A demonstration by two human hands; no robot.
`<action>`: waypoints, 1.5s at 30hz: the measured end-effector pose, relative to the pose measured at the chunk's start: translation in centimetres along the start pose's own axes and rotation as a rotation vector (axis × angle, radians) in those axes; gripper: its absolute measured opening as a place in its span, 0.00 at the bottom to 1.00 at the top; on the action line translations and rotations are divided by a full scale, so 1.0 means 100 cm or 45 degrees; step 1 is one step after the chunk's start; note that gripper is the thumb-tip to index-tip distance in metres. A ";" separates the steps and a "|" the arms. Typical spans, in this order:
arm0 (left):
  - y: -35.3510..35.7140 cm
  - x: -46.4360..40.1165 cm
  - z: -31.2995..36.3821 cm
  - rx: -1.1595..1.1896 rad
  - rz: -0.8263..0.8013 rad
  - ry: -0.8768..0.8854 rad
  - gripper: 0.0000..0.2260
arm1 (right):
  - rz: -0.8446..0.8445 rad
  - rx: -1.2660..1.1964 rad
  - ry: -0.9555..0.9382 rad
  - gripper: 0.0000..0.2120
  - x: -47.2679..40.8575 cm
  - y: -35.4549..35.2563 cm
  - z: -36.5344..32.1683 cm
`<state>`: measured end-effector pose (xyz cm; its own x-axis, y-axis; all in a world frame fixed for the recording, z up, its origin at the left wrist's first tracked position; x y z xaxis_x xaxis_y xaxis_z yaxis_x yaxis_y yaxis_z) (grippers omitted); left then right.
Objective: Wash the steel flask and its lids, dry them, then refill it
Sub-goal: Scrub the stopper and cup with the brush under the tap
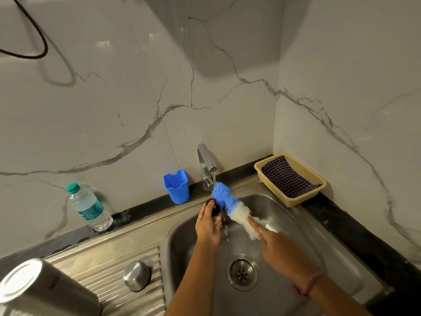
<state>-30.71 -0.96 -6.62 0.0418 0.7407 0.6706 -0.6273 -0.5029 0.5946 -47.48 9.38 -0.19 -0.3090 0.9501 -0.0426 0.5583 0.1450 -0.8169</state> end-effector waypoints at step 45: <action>0.032 -0.001 -0.003 0.210 -0.011 -0.025 0.07 | 0.089 -0.211 -0.131 0.25 0.000 0.005 0.030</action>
<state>-32.92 -2.51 -4.88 0.0629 0.7373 0.6726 -0.4905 -0.5641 0.6642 -49.53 8.58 -2.30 -0.3374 0.9274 -0.1616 0.6976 0.1311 -0.7044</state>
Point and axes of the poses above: each hand's wrist, its own x-axis away from the middle knuckle, its own y-axis out of the palm, z = x × y, the point moved 2 cm from there along -x, towards the middle knuckle, and after that the axes turned 15 degrees about -y, right-handed, at the moved point
